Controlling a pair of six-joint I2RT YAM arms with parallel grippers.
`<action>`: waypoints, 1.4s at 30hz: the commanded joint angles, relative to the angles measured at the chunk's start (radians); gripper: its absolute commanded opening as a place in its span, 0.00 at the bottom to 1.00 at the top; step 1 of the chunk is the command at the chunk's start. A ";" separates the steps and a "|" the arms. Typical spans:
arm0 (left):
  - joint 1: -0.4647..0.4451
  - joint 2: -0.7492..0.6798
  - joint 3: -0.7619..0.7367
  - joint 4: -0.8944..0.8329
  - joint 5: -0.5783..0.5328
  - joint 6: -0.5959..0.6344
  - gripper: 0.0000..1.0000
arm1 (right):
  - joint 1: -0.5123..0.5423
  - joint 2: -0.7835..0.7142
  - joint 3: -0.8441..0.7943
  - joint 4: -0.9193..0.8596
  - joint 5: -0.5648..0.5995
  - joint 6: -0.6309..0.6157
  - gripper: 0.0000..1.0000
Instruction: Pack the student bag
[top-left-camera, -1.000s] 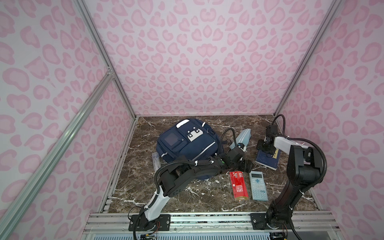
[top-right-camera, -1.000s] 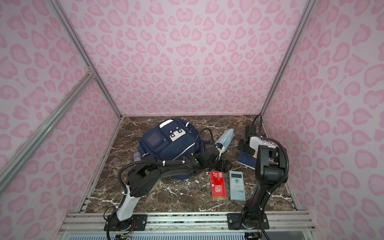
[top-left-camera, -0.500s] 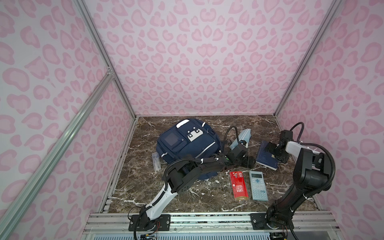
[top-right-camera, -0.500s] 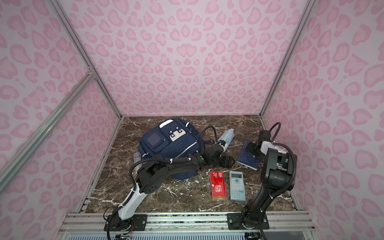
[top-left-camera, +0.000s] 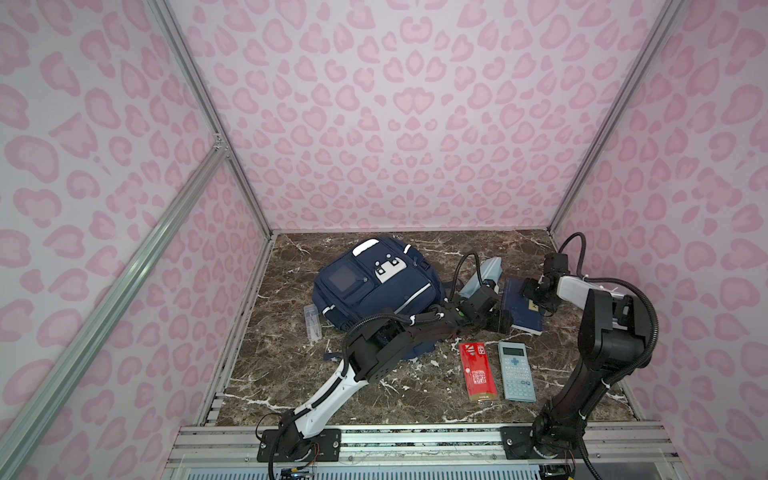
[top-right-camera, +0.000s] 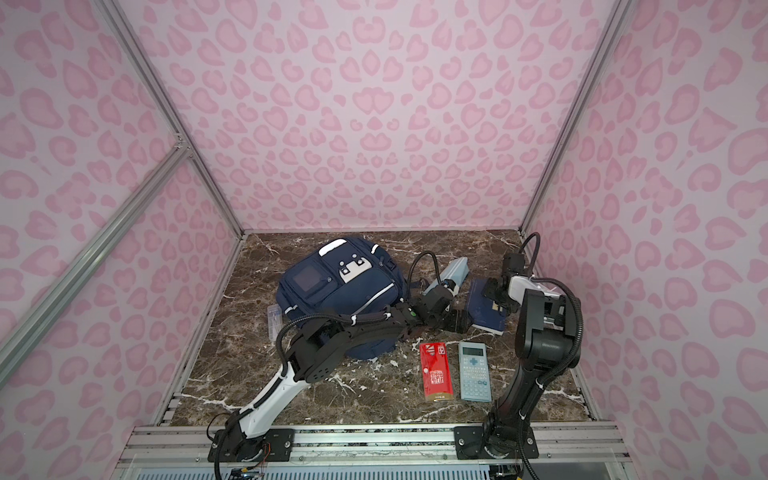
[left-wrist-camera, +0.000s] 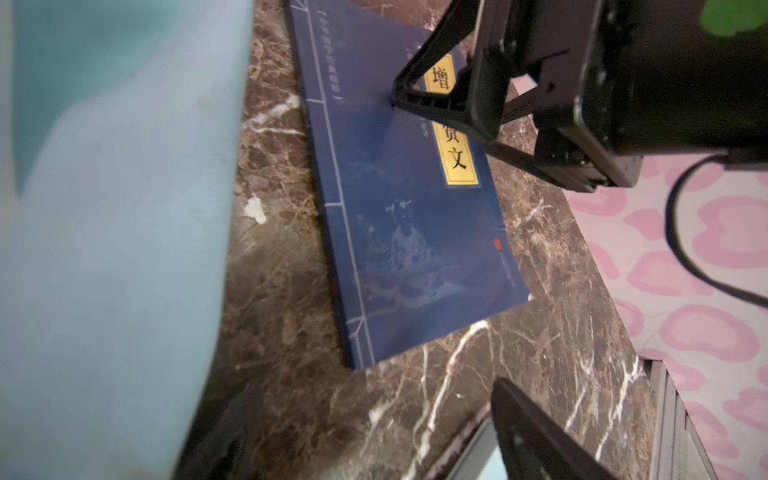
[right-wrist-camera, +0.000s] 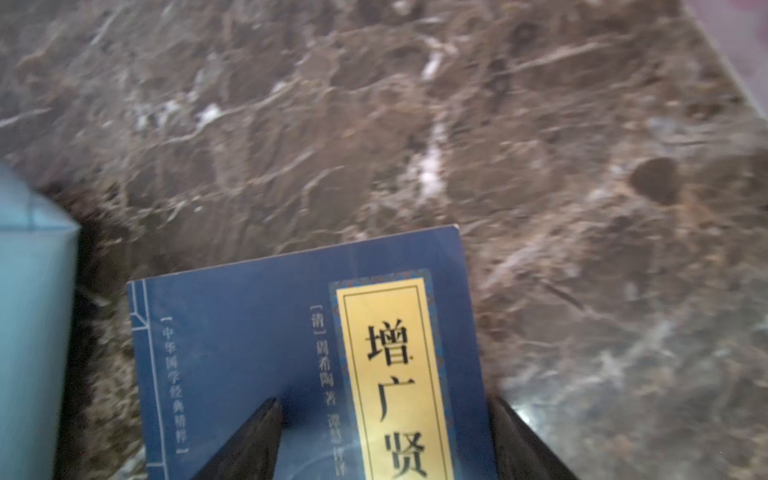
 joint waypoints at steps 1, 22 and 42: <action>0.029 0.030 0.004 0.013 0.035 -0.071 0.88 | 0.039 0.024 -0.029 -0.167 -0.050 -0.038 0.74; 0.046 0.014 -0.118 0.390 0.226 -0.376 0.69 | 0.000 -0.063 -0.225 0.064 -0.282 0.063 0.53; 0.053 0.042 -0.202 0.780 0.154 -0.477 0.59 | -0.013 -0.049 -0.251 0.127 -0.413 0.108 0.37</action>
